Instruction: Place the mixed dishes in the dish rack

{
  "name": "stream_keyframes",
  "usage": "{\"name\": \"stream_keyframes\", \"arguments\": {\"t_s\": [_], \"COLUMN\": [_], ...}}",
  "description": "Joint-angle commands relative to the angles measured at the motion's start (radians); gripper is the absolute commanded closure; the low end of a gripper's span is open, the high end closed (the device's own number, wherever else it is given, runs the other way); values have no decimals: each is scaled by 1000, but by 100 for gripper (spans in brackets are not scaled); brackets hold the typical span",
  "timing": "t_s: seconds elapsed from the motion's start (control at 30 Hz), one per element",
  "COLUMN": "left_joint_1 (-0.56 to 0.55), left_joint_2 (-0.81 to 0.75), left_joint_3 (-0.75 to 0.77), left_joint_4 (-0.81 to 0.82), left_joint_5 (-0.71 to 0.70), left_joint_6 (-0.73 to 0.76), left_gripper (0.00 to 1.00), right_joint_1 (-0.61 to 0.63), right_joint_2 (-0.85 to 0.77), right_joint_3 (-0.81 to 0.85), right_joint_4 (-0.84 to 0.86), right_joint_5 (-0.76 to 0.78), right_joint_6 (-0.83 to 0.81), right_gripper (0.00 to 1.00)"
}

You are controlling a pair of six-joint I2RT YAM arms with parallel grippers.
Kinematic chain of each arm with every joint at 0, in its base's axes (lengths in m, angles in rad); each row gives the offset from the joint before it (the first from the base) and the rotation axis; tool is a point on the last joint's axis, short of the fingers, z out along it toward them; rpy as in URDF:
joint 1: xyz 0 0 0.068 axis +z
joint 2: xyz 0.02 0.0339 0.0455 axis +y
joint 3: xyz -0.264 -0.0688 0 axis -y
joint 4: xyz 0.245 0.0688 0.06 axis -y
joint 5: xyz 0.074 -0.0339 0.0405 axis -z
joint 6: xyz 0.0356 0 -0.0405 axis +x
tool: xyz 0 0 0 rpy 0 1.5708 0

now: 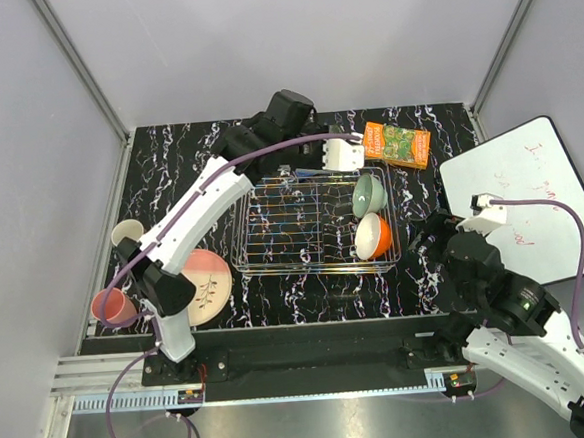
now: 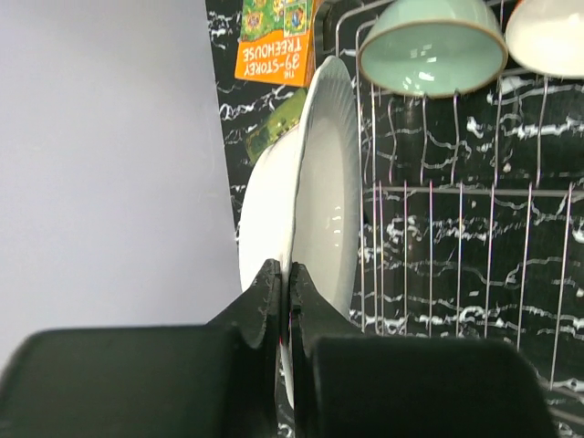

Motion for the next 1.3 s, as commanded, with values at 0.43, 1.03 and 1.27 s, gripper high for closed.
{"name": "stream_keyframes", "arguments": {"t_s": [0.43,1.03,1.27], "left_joint_1": [-11,-34,-37], "left_joint_2": [78,64,78], "left_joint_3": [79,38,39], "left_joint_4": [299,351,360], "left_joint_5": [-2,-13,-14], "left_joint_6": [-75,-24,12], "left_gripper": [100,100,100], "right_joint_1": [0,0,-1], "right_joint_2": [-25,-31,-37], "right_joint_3": [-16,-47,-49], "right_joint_4": [21,50,50], "right_joint_5": [-14,-40,-42], "right_joint_6": [36,35,32], "right_gripper": [18,18,18]}}
